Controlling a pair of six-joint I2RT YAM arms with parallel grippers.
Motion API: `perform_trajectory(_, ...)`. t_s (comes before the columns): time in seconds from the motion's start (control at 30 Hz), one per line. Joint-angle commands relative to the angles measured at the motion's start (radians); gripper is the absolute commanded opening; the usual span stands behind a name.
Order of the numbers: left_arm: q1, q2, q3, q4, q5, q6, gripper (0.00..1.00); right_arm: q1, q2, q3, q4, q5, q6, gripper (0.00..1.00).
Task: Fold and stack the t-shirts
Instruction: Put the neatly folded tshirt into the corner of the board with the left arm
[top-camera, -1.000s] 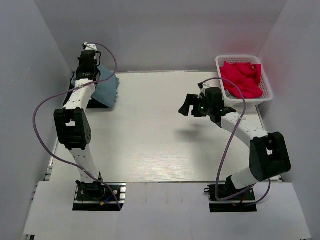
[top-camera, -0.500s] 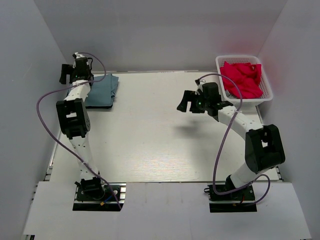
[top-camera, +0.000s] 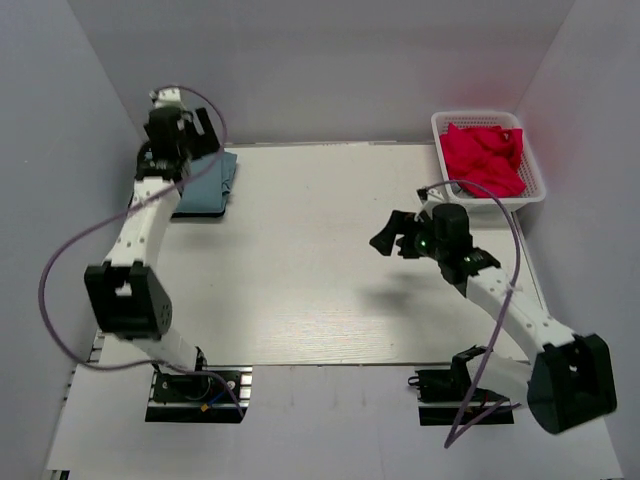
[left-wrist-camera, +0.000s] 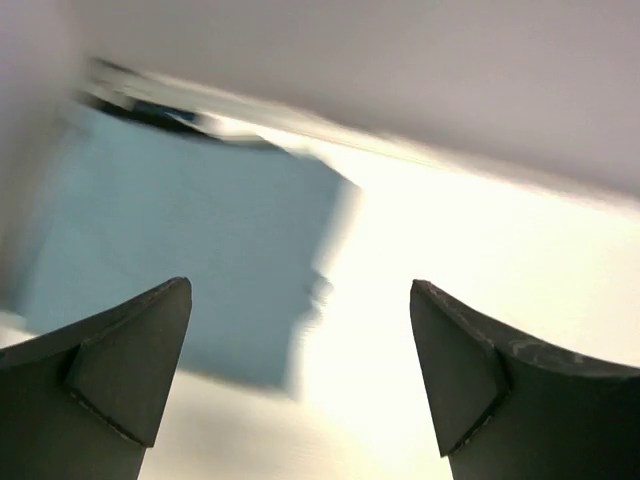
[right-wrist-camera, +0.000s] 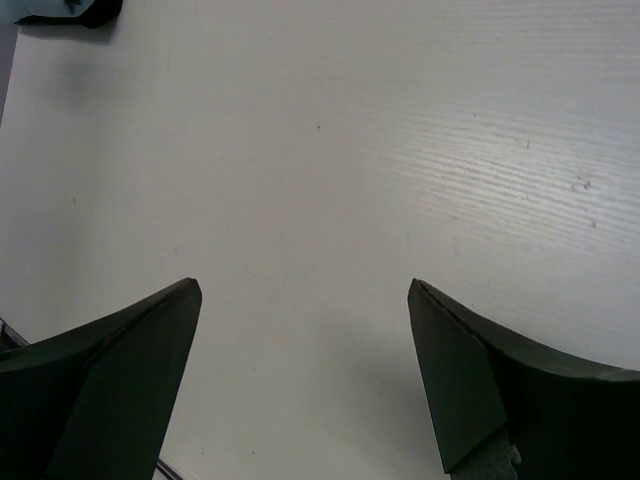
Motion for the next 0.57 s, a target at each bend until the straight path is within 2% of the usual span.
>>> perform_trajectory(0.0, -0.097, -0.227, -0.351, 0.071, 0.299, -0.225, 1.00, 0.001, -0.141, -0.109, 0.026, 0.043, 0.013, 0.90)
perform_trajectory(0.03, -0.115, -0.307, -0.475, 0.149, 0.345, -0.245, 1.00, 0.000, -0.169, -0.150, 0.023, 0.043, 0.017, 0.90)
perform_trajectory(0.07, -0.130, -0.478, -0.726, 0.238, 0.385, -0.266, 1.00, 0.000, -0.257, -0.169, 0.009, 0.046, 0.014, 0.90)
perform_trajectory(0.1, -0.152, -0.557, -0.838, 0.388, 0.471, -0.309, 1.00, -0.002, -0.289, -0.230, 0.006, 0.052, 0.017, 0.90)
perform_trajectory(0.17, -0.161, -0.679, -1.064, 0.464, 0.562, -0.349, 1.00, -0.002, -0.393, -0.271, 0.006, 0.072, 0.016, 0.90)
perform_trajectory(0.2, -0.161, -0.747, -1.107, 0.486, 0.646, -0.363, 1.00, -0.003, -0.413, -0.326, 0.009, 0.078, 0.023, 0.90)
perform_trajectory(0.33, -0.170, -0.805, -1.183, 0.390, 0.717, -0.377, 1.00, -0.002, -0.513, -0.380, -0.003, 0.101, 0.042, 0.90)
perform_trajectory(0.4, -0.170, -0.848, -1.255, 0.478, 0.755, -0.406, 1.00, -0.003, -0.540, -0.403, 0.012, 0.073, 0.030, 0.90)
perform_trajectory(0.47, -0.170, -0.912, -1.269, 0.491, 0.755, -0.406, 1.00, -0.005, -0.566, -0.440, 0.018, 0.083, 0.044, 0.90)
perform_trajectory(0.53, -0.170, -0.944, -1.257, 0.415, 0.714, -0.389, 1.00, -0.003, -0.574, -0.454, 0.061, 0.075, 0.060, 0.90)
